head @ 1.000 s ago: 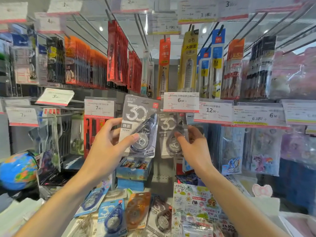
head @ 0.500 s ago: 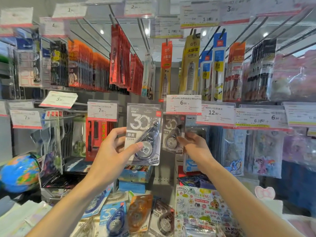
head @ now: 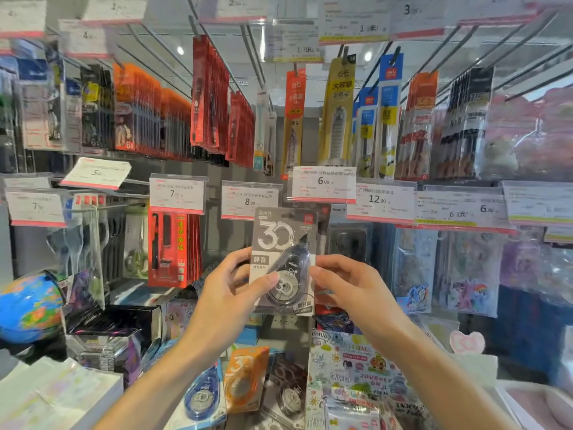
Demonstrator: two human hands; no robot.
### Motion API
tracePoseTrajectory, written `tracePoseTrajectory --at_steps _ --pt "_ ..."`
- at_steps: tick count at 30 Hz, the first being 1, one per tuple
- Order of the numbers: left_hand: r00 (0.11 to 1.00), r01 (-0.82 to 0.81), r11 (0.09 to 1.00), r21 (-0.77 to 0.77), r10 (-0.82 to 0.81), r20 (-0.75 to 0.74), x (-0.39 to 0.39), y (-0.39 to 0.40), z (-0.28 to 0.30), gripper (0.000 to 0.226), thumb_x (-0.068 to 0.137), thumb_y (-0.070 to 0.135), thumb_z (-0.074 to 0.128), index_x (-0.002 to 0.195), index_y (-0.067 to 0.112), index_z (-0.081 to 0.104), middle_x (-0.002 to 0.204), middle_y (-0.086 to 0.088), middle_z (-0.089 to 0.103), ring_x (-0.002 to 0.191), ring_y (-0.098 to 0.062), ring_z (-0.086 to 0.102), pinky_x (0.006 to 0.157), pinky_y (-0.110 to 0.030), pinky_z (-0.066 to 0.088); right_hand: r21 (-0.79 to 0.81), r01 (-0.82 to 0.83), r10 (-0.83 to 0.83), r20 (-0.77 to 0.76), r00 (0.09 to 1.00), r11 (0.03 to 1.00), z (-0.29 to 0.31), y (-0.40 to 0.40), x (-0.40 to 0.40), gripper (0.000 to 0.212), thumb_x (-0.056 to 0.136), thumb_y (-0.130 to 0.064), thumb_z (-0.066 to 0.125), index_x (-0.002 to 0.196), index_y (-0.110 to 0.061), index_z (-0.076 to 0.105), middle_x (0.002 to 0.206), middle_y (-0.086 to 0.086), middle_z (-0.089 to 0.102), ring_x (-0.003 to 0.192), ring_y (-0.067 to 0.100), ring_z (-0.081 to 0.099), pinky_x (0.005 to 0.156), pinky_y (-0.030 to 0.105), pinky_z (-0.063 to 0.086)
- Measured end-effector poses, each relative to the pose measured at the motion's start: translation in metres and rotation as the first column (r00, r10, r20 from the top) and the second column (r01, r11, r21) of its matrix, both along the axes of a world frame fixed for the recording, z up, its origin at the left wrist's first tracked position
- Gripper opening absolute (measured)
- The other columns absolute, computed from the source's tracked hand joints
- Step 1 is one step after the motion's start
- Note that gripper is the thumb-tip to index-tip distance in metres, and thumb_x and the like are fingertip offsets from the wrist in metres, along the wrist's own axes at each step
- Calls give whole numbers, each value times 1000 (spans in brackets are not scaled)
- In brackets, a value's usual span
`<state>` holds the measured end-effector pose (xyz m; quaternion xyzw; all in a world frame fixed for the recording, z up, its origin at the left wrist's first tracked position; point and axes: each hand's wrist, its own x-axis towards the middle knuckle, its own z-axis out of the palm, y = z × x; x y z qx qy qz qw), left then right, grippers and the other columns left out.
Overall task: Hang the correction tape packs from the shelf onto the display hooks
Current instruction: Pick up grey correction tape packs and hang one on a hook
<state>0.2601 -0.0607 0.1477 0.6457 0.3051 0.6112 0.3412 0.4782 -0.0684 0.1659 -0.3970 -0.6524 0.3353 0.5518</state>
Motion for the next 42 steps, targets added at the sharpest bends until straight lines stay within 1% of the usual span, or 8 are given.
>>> tracePoseTrajectory --at_steps 8,12,14,18,22,26,32,42 --pt "996 -62 995 75 67 -66 7 -10 1 35 92 27 75 120 45 63 107 33 75 99 13 69 74 -3 51 6 -56 56 -39 998 998 -1 -7 -8 33 84 -34 84 113 -24 71 103 5 81 95 24 80 86 34 64" --pt "975 -106 988 113 125 -182 4 -12 7 36 88 47 71 123 46 63 106 24 74 94 -2 73 77 -21 57 8 -52 52 -39 998 999 0 -13 6 29 89 -28 82 115 -24 70 102 2 82 91 17 80 78 22 60" --pt "953 -165 972 164 200 -227 1 -10 16 28 92 44 70 120 46 63 105 23 71 94 -4 70 81 -26 58 19 -20 21 -26 999 1000 1 -16 17 29 89 -28 81 116 -24 69 102 2 81 92 19 80 80 26 63" --pt "870 -269 883 385 395 -296 3 -3 55 27 94 34 71 114 44 57 100 20 69 96 2 65 77 -14 53 55 24 -24 -6 1000 998 2 -22 39 29 87 -30 81 113 -23 70 98 -1 81 92 22 78 80 22 61" --pt "791 -261 773 578 515 -331 14 5 94 41 92 27 75 125 34 51 97 18 66 86 0 66 72 -21 58 84 38 -36 -15 999 996 3 -25 48 37 78 -41 81 110 -26 71 100 0 81 94 20 78 83 19 59" --pt "778 -236 705 669 549 -304 17 4 115 22 93 22 74 112 25 63 95 20 67 83 -3 67 72 -32 60 121 33 -31 -16 999 992 5 -27 50 25 81 -41 81 104 -37 72 103 1 80 97 19 77 85 19 58" --pt "844 -239 718 654 486 -226 14 -5 126 12 97 16 70 109 19 70 96 18 71 92 -1 68 78 -12 53 177 42 -45 13 999 983 10 -22 41 20 90 -36 79 108 -39 71 105 -2 80 98 16 77 85 21 58" --pt "847 -232 751 618 468 -252 8 -1 114 14 97 17 70 110 21 71 98 21 70 95 4 66 76 -8 49 196 84 -86 2 996 977 16 -7 22 26 92 -34 76 115 -26 67 104 -2 81 98 17 77 90 30 62"
